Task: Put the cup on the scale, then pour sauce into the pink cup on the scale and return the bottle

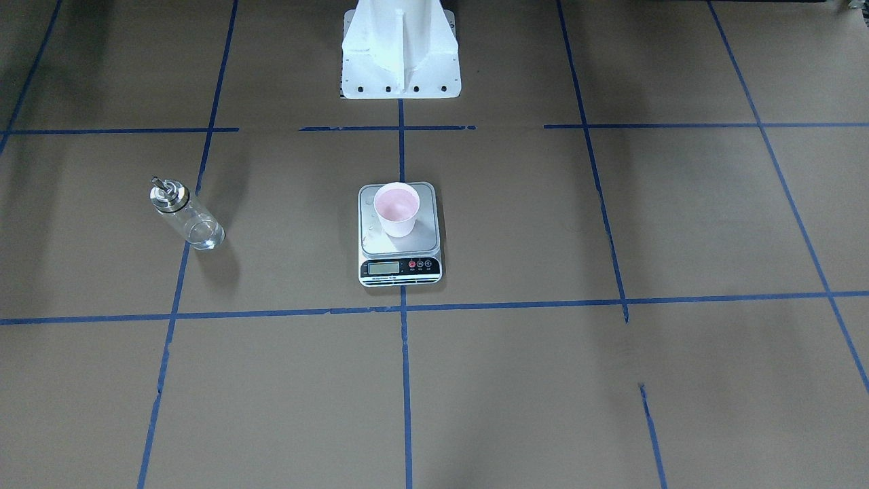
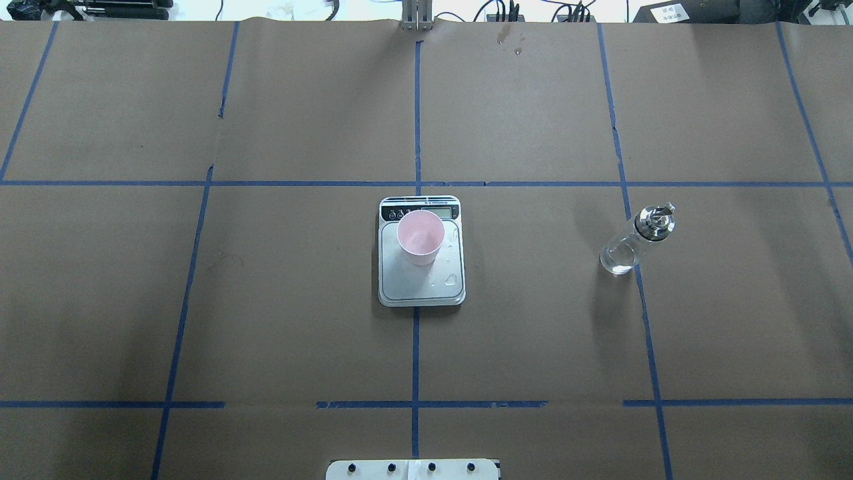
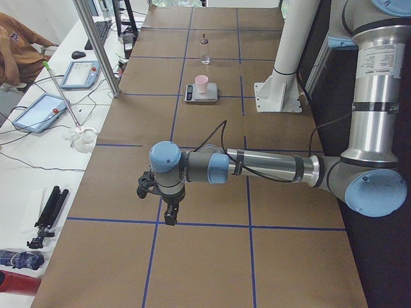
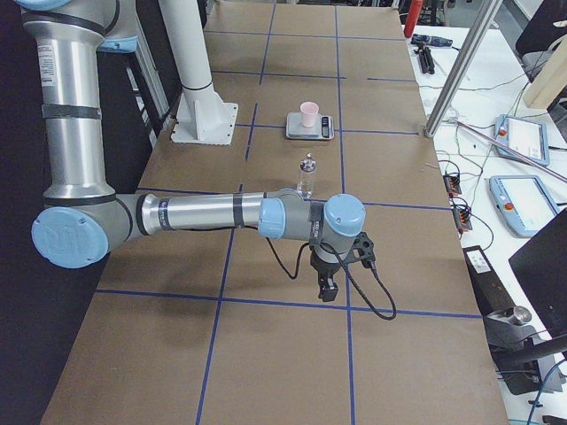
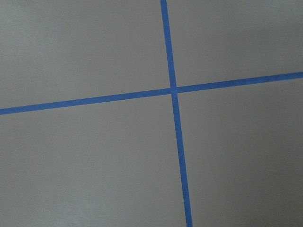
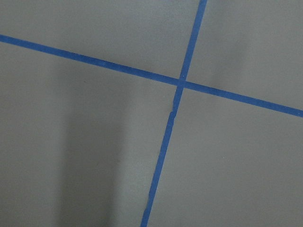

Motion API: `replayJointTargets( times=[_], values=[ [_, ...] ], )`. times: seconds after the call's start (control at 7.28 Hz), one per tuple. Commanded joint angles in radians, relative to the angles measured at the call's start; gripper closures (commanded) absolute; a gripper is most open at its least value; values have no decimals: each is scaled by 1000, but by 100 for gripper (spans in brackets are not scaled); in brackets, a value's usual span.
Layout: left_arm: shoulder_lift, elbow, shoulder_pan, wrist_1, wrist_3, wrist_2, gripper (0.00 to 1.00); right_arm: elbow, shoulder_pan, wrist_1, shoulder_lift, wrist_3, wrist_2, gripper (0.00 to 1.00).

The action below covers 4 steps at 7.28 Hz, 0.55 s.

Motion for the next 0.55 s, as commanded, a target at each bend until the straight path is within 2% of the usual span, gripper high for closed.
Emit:
replayJointTargets(
  times=[0.0,0.41],
  values=[
    [-6,-8,0,-3,2,0,0,1,0,0,-3,0,5,0],
    [-6,-15,0,-3,1,0,0,1,0,0,-3,0,8,0]
  ],
)
